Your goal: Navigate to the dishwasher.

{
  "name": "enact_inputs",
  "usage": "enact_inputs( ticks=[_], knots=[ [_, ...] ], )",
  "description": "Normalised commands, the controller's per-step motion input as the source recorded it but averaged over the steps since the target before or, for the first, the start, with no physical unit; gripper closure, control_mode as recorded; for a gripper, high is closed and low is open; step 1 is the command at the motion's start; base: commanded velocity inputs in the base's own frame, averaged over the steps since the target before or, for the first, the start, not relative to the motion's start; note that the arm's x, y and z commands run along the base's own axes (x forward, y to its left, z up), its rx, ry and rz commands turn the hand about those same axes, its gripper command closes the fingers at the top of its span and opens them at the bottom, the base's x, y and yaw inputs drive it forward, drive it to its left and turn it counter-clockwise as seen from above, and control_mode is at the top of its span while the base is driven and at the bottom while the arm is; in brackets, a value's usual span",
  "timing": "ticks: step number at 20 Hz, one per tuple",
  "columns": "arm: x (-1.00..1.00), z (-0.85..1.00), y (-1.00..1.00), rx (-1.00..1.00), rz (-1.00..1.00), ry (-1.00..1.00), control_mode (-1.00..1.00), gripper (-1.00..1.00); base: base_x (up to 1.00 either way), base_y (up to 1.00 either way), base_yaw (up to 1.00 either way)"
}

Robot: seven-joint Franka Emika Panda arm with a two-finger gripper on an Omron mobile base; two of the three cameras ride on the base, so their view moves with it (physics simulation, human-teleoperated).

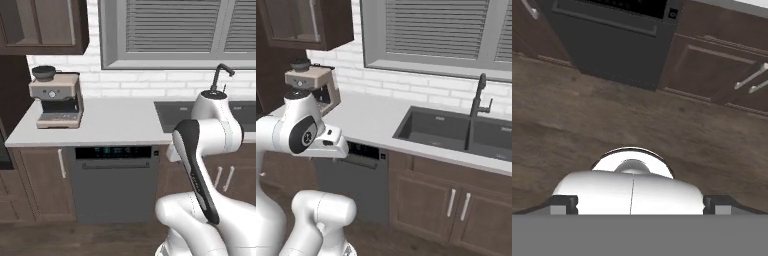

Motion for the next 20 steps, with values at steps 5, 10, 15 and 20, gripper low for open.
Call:
enact_inputs(
  ticks=[5,10,15,20],
  knots=[
    [0.00,0.00,0.00,0.00,0.00,0.00,1.00,-1.00,0.60,0.49,-0.23],
    [0.00,0.00,0.00,0.00,0.00,0.00,1.00,-1.00,0.62,0.55,-0.21],
    [0.00,0.00,0.00,0.00,0.00,0.00,1.00,-1.00,0.60,0.50,-0.18],
    [0.00,0.00,0.00,0.00,0.00,0.00,1.00,-1.00,0.49,0.43,-0.15]
  ],
)
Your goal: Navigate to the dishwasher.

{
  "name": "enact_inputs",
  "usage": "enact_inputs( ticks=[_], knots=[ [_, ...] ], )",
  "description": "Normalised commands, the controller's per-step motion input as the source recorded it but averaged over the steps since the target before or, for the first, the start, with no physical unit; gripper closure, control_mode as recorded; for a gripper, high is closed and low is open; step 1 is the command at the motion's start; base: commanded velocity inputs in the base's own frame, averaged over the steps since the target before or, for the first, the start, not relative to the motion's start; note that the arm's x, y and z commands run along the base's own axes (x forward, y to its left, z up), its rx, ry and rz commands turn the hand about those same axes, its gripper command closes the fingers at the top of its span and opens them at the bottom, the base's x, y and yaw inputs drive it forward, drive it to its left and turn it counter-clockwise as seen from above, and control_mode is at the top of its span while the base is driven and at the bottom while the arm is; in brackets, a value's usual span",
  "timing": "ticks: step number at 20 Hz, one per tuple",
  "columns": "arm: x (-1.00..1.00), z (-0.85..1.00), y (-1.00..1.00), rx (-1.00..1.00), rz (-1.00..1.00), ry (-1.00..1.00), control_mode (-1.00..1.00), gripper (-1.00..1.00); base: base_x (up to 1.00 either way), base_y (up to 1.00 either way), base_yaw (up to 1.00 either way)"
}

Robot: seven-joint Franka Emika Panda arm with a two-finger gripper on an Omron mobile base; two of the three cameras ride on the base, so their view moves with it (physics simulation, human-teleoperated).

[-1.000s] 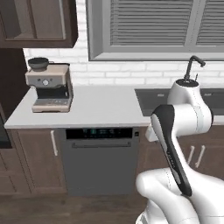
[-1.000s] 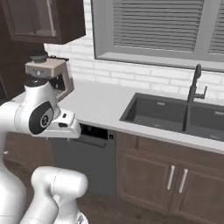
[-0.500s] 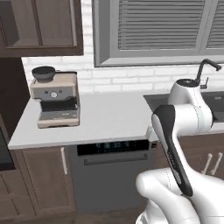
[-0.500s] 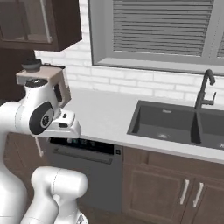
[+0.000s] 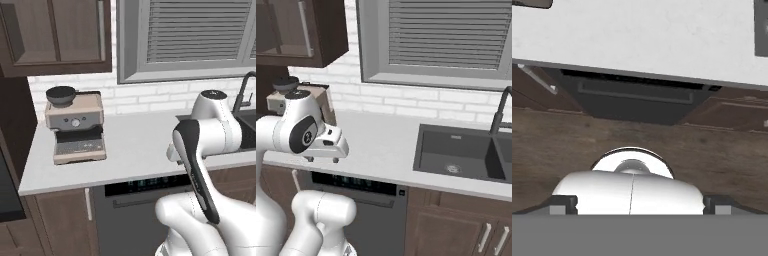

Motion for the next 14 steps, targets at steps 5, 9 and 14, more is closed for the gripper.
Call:
enact_inputs(
  ticks=[5,9,14],
  knots=[
    [0.00,0.00,0.00,0.00,0.00,0.00,1.00,-1.00,0.39,0.28,-0.12],
    [0.00,0.00,0.00,0.00,0.00,0.00,1.00,-1.00,0.34,0.13,-0.08],
    [0.00,0.00,0.00,0.00,0.00,0.00,1.00,-1.00,0.37,0.13,-0.06]
  ],
)
